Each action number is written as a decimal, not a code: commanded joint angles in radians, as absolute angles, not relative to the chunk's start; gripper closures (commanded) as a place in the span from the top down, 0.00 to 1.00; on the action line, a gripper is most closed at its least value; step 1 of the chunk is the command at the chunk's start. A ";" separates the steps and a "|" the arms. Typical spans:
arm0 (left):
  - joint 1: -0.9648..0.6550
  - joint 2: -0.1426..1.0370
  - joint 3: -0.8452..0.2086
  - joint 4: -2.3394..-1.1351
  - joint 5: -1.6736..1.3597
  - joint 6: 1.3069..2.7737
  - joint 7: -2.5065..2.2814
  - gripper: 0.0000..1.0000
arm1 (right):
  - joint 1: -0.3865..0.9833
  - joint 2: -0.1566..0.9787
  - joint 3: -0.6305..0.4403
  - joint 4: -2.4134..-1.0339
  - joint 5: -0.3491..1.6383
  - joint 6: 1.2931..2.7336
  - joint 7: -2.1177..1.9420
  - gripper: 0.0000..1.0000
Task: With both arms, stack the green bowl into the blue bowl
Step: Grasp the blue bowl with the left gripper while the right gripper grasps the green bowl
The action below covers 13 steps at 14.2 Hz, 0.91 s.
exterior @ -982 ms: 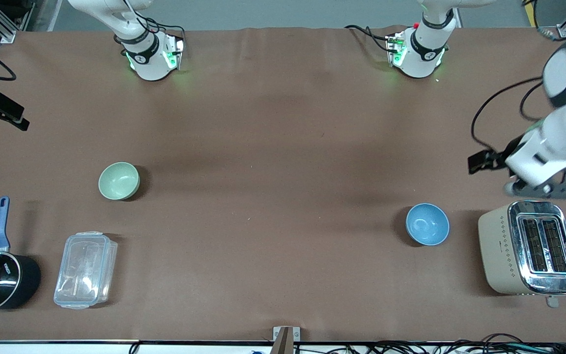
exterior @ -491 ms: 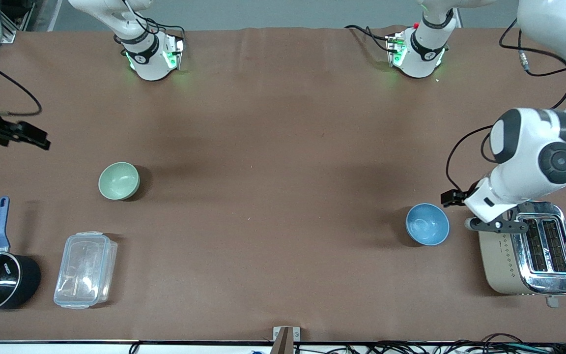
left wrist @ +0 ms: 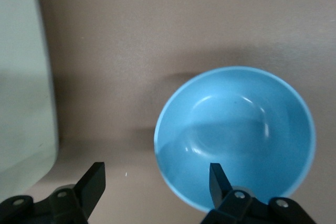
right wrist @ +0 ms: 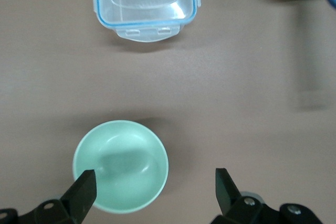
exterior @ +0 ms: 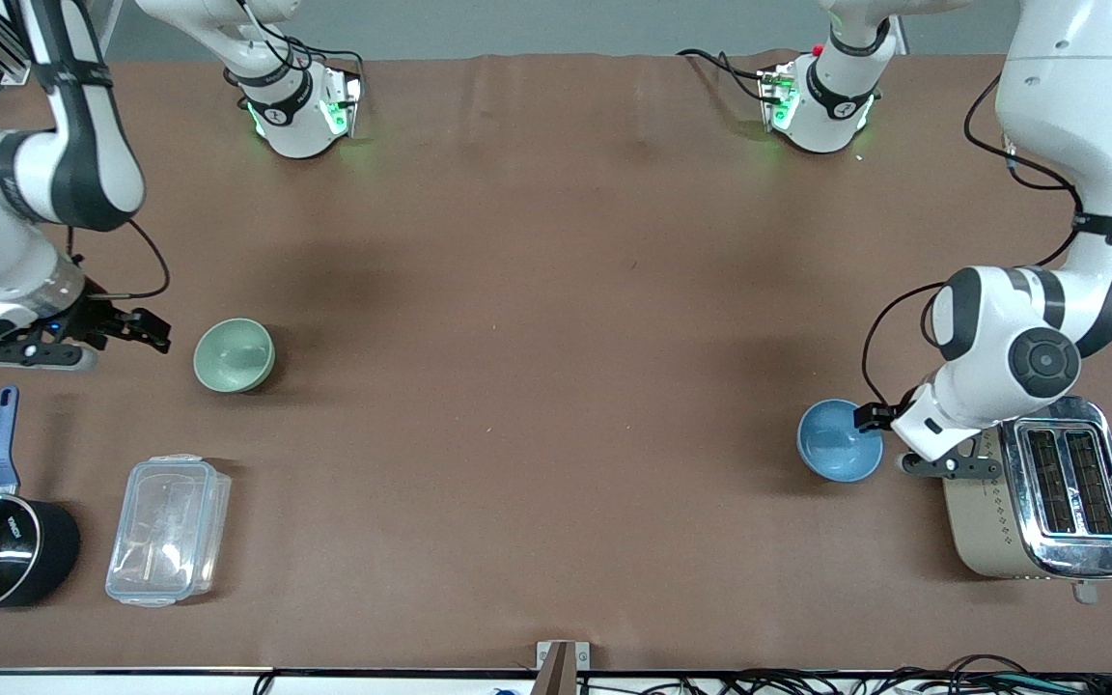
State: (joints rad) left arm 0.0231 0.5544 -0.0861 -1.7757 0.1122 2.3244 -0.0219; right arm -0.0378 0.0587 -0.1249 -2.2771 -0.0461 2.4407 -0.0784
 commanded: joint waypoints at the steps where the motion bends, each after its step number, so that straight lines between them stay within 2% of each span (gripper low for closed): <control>1: 0.031 0.584 -0.083 -1.772 0.138 2.356 -0.057 0.71 | -0.058 0.118 -0.115 -2.362 -0.057 2.593 -0.089 1.00; 4: 0.032 0.606 -0.084 -1.767 0.137 2.361 -0.074 0.32 | -0.063 0.227 -0.115 -2.440 -0.057 2.799 -0.089 1.00; 6: 0.034 0.615 -0.086 -1.760 0.133 2.368 -0.074 0.10 | -0.067 0.271 -0.115 -2.470 -0.057 2.908 -0.087 1.00; 8: 0.023 0.609 -0.094 -1.750 0.123 2.367 -0.080 0.01 | -0.077 0.285 -0.115 -2.471 -0.057 2.922 -0.087 0.97; 10: 0.012 0.600 -0.138 -1.717 0.123 2.358 -0.159 0.00 | -0.075 0.284 -0.114 -2.473 -0.057 2.922 -0.086 0.75; 12: 0.011 0.583 -0.227 -1.685 0.124 2.309 -0.253 0.00 | -0.075 0.284 -0.114 -2.471 -0.055 2.915 -0.075 0.45; 13: -0.007 0.583 -0.270 -1.649 0.124 2.263 -0.297 0.00 | -0.077 0.282 -0.114 -2.470 -0.055 2.905 -0.072 0.24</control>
State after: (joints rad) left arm 0.0216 0.5985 -0.2041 -1.7016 0.1132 2.3398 -0.2084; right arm -0.0570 0.3101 -0.1258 -2.4551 -0.0462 2.9185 -0.0801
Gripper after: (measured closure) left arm 0.947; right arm 0.352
